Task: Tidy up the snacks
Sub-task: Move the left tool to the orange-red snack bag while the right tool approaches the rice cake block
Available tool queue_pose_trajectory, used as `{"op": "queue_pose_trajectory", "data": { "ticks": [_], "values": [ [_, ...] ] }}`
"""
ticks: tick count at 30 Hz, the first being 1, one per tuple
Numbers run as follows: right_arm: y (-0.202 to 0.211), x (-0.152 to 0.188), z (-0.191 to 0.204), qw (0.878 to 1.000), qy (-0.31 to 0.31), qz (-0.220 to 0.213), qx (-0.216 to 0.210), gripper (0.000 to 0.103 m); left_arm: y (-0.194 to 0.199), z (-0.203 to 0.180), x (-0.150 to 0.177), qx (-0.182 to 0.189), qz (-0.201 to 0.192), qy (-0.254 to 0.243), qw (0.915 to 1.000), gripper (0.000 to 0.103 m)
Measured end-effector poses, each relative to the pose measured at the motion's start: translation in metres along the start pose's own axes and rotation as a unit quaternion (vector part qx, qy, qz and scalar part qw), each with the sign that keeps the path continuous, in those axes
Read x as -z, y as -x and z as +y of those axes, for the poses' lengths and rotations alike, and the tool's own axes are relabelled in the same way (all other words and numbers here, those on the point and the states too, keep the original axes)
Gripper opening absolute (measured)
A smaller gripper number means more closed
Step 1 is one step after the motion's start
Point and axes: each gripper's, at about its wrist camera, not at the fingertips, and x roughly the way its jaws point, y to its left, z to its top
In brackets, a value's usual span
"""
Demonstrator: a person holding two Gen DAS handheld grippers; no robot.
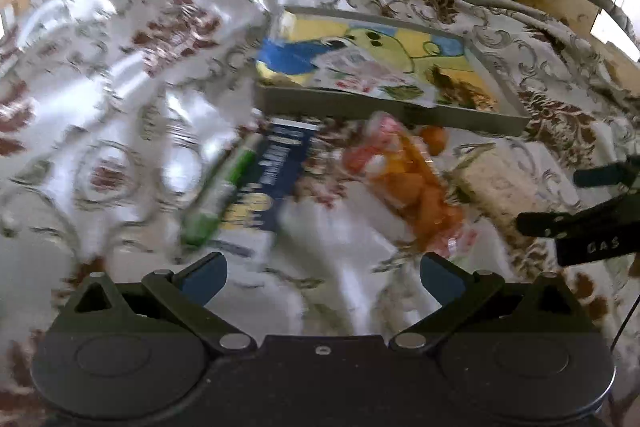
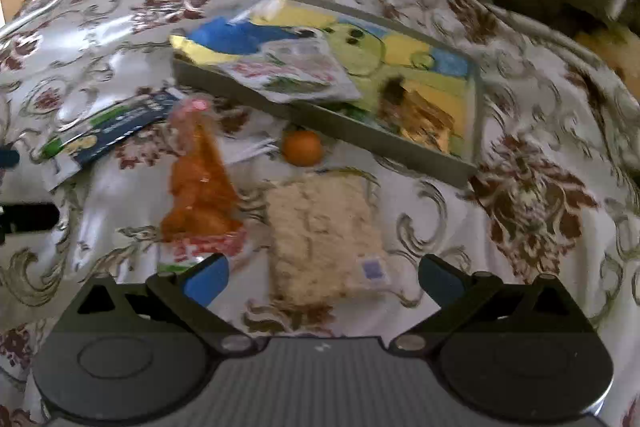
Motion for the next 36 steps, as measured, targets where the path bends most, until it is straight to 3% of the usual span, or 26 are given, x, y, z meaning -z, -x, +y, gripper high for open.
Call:
{"op": "queue_pose_trajectory", "data": {
  "ticks": [6, 11, 15, 18, 22, 27, 36],
  "values": [
    [-0.004, -0.006, -0.018, 1.000, 0.014, 0.001, -0.023, 0.103, -0.015, -0.028, -0.006, 0.032, -0.046, -0.022, 0.9982, 0.102],
    [-0.020, -0.012, -0.031, 0.996, 0.076, -0.018, -0.043, 0.103, -0.034, -0.041, -0.012, 0.050, -0.038, -0.054, 0.9966, 0.102],
    [-0.039, -0.011, -0.043, 0.994, 0.059, 0.010, -0.087, 0.103, -0.052, -0.034, -0.019, 0.060, -0.024, -0.022, 0.9977, 0.102],
    [-0.042, -0.010, -0.043, 0.991, 0.063, 0.013, -0.114, 0.103, -0.066, -0.028, -0.027, 0.080, -0.008, 0.030, 0.9963, 0.102],
    [-0.047, -0.011, -0.030, 0.990, 0.090, 0.020, -0.110, 0.103, -0.082, -0.026, -0.030, 0.103, 0.022, 0.074, 0.9917, 0.102],
    [-0.057, -0.009, -0.015, 0.990, 0.103, 0.031, -0.093, 0.103, -0.095, -0.022, -0.031, 0.095, 0.035, 0.123, 0.9872, 0.102],
    [-0.066, -0.014, 0.000, 0.992, 0.107, 0.038, -0.060, 0.102, -0.107, -0.032, -0.035, 0.063, 0.056, 0.099, 0.9916, 0.101]
  ]
}}
